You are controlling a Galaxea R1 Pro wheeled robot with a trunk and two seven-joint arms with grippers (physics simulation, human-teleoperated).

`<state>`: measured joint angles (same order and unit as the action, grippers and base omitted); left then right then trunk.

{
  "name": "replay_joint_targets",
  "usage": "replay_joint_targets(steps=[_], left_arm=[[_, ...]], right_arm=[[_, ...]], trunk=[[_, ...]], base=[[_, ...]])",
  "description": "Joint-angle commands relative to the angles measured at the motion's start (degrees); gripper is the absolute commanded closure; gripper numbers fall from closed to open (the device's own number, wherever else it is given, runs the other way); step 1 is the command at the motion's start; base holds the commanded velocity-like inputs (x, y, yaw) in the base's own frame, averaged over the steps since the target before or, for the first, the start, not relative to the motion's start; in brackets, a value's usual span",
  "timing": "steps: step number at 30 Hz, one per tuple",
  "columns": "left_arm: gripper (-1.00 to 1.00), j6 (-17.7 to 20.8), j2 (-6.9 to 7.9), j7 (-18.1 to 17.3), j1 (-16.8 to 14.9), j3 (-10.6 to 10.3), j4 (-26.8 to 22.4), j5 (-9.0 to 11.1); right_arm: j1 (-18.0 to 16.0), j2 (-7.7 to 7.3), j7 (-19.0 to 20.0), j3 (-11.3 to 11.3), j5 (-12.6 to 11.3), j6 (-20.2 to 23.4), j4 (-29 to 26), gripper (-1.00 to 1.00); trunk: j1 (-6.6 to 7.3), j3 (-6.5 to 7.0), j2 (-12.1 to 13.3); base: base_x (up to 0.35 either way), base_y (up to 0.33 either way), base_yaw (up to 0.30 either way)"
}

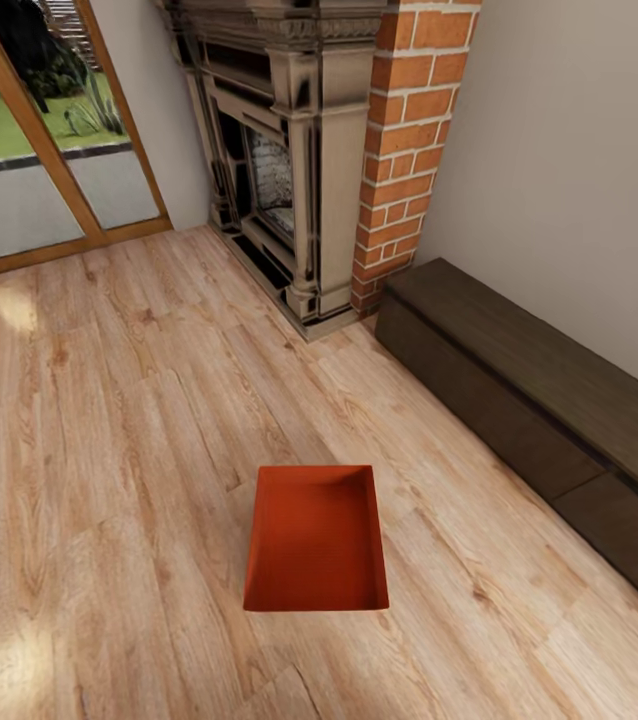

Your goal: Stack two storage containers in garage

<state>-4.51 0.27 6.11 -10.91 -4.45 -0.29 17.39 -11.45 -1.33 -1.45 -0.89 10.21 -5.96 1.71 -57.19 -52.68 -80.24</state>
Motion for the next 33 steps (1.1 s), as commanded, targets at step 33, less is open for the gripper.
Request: replay_joint_targets(steps=[33], left_arm=[[-1.0,-0.2,0.14,0.1,0.0,-0.7,-0.1,-0.2]], right_arm=[[-0.1,-0.11,-0.2,-0.3,0.5,0.1,0.1,-1.0]], trunk=[[-1.54,-1.29,-2.8]], base=[[0.0,0.0,0.0]])
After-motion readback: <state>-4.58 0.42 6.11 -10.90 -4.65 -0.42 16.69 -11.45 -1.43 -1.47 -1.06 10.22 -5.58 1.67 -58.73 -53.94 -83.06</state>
